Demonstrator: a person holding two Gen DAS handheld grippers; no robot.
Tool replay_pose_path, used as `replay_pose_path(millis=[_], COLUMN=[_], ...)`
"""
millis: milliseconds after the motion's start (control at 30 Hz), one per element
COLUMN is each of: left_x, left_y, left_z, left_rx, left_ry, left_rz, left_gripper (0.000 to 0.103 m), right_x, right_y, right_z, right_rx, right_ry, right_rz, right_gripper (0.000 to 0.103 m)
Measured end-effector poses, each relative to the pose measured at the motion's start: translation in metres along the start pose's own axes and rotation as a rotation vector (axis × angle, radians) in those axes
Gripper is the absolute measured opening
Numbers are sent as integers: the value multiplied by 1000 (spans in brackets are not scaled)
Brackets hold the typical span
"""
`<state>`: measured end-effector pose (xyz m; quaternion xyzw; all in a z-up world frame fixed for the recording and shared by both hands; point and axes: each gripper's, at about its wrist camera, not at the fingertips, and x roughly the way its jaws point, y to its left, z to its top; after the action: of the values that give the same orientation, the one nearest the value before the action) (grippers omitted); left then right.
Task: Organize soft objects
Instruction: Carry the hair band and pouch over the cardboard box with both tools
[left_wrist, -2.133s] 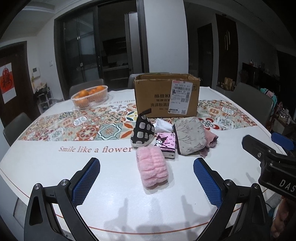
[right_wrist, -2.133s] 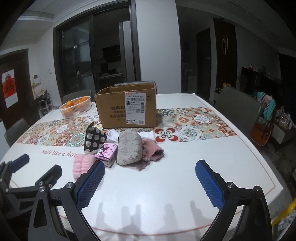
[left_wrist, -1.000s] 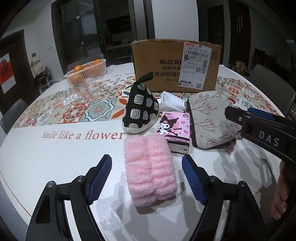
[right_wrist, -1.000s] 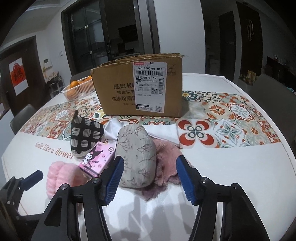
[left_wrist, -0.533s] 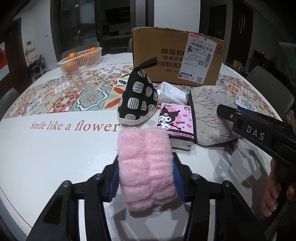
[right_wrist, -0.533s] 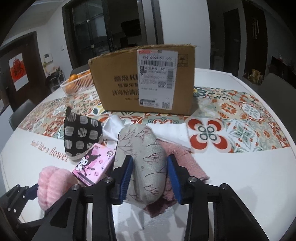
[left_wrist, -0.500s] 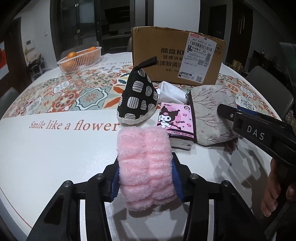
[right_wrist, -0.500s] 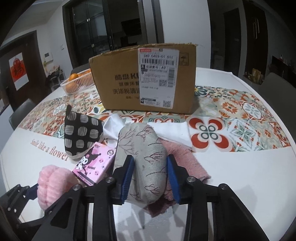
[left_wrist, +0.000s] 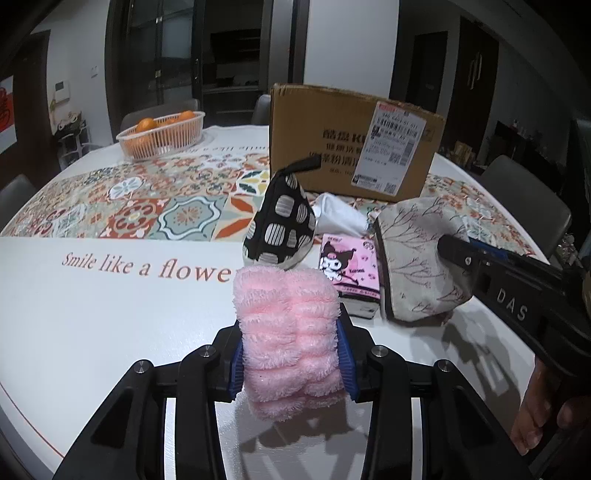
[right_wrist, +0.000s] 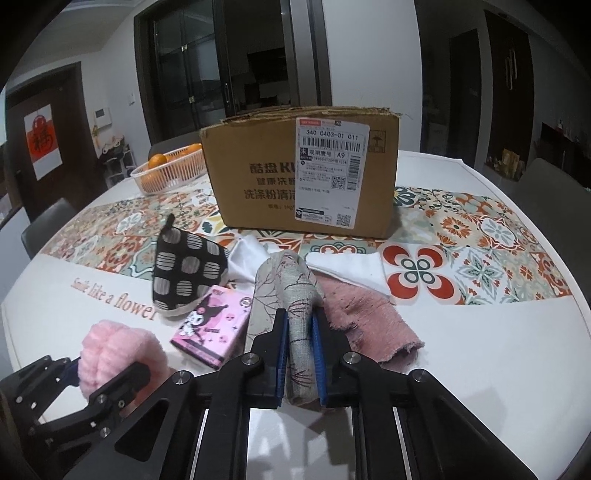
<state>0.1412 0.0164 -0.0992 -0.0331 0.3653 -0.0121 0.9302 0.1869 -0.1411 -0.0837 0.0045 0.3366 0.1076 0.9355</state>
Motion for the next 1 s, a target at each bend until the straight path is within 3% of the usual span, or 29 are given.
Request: replay_pose_path(millis=[400,1000], left_x=[-29,-62], left_y=[3,-3], left_z=[21,81], left_rx=[22,94], left_ry=[-119,-291], left_rz=[-37,-103], left_gripper=[39,39], right_x=[-36,-79], right_y=[11,17], right_z=[7,43], right_rx=[6,23], right_ry=[-79,-254], right_rz=[-19,-66], right_gripper=[13,13])
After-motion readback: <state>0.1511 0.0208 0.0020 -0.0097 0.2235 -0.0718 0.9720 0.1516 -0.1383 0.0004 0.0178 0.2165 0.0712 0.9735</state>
